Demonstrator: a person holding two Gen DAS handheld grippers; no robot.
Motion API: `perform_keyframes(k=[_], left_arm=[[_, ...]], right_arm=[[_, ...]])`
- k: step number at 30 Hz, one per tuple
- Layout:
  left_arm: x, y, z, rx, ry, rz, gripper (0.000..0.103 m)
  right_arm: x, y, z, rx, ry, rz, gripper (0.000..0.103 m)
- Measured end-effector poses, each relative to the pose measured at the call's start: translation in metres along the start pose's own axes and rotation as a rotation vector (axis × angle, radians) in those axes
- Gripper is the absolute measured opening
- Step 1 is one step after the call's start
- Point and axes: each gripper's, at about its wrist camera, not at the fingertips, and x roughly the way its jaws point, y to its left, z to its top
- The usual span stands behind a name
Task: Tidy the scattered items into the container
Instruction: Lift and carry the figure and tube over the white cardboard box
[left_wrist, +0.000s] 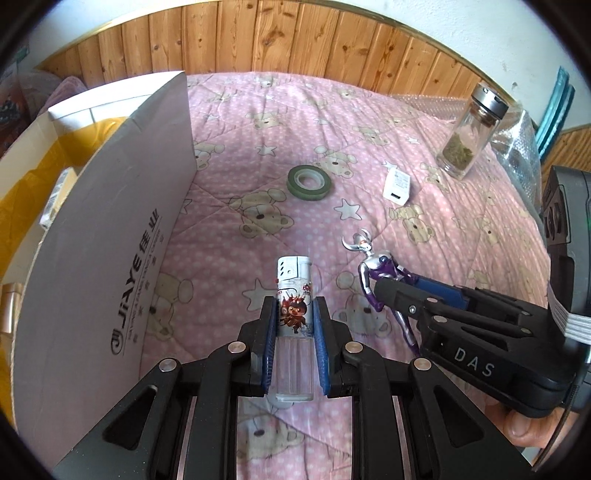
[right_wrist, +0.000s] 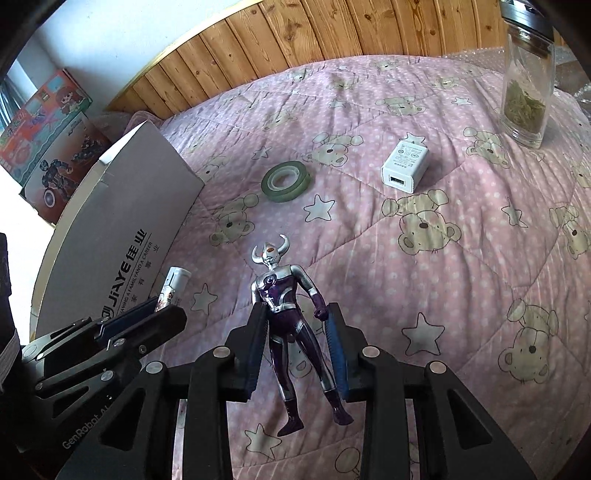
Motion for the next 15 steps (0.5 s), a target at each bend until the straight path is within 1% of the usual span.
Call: perform_keyframes(k=[9, 15], left_arm=[[-0.021, 0.003, -0.013, -0.014, -0.008, -0.018, 0.019], [-0.035, 0.000, -0.017, -0.006, -0.025, -0.034, 0.019]], right_arm=[[-0.012, 0.004, -0.013, 0.021, -0.011, 0.000, 0.033], [-0.020, 0.007, -0.026, 0.032, -0.017, 0.002, 0.033]])
